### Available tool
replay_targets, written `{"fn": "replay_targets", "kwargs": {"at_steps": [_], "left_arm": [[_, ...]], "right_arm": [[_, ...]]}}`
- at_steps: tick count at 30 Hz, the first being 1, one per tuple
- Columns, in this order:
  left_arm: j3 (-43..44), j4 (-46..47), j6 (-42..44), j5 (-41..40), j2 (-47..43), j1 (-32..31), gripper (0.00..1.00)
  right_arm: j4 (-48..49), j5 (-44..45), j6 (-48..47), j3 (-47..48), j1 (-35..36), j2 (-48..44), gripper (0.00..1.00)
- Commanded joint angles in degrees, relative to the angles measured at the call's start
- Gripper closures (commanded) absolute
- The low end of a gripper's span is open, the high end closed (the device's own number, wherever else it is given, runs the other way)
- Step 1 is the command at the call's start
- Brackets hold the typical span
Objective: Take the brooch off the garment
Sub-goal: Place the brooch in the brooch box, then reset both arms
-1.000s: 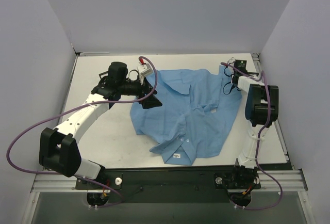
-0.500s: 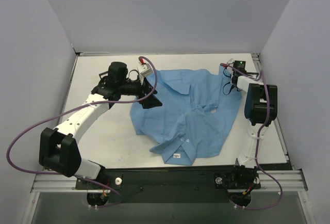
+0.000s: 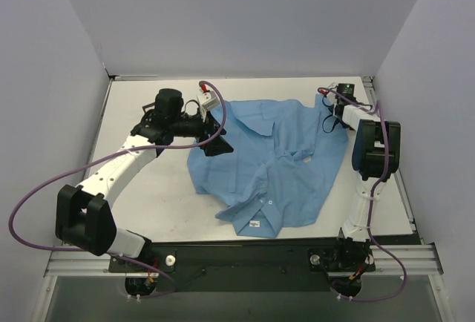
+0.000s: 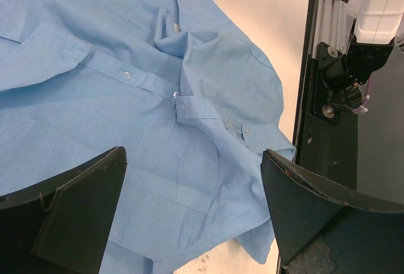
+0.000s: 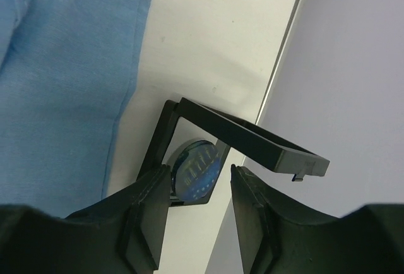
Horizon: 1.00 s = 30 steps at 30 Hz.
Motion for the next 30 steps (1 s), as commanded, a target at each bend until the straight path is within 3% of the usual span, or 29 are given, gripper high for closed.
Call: {"fn": "replay_targets", "kwargs": {"at_steps": [1,9,15,18,22,30], "left_arm": [[0.0,2.1,0.1,1.2,-2.5,-0.2,0.03],[-0.1,1.7,0.2,1.2,-3.0,-0.1,0.03],[0.2,1.8,0.6,0.0,-2.9,-0.2,0.03],[0.6,1.7,0.6,-0.5,-3.1,-0.1,0.03],[1.9,-2.1,4.1,-3.5,-4.0,-0.1,0.03],[11.3,-15.3,13.0,-12.5,-5.2,1.1,0.03]], "right_arm": [[-8.1,-1.6,3.7,4.2,-0.3,-2.3,0.57],[-14.4,-5.9,8.5,6.0,-0.4,-5.4,0.56],[-19.0,-13.5,15.9,1.6,1.6,-14.5,0.52],[-21.2,-16.0,17.6,-0.8,4.0,-20.4,0.34],[-25.6,-19.0,19.4,-4.5,9.2,-29.6,0.03],[-37.8,-23.0,23.5,-4.8,20.7,-44.9,0.0]]}}
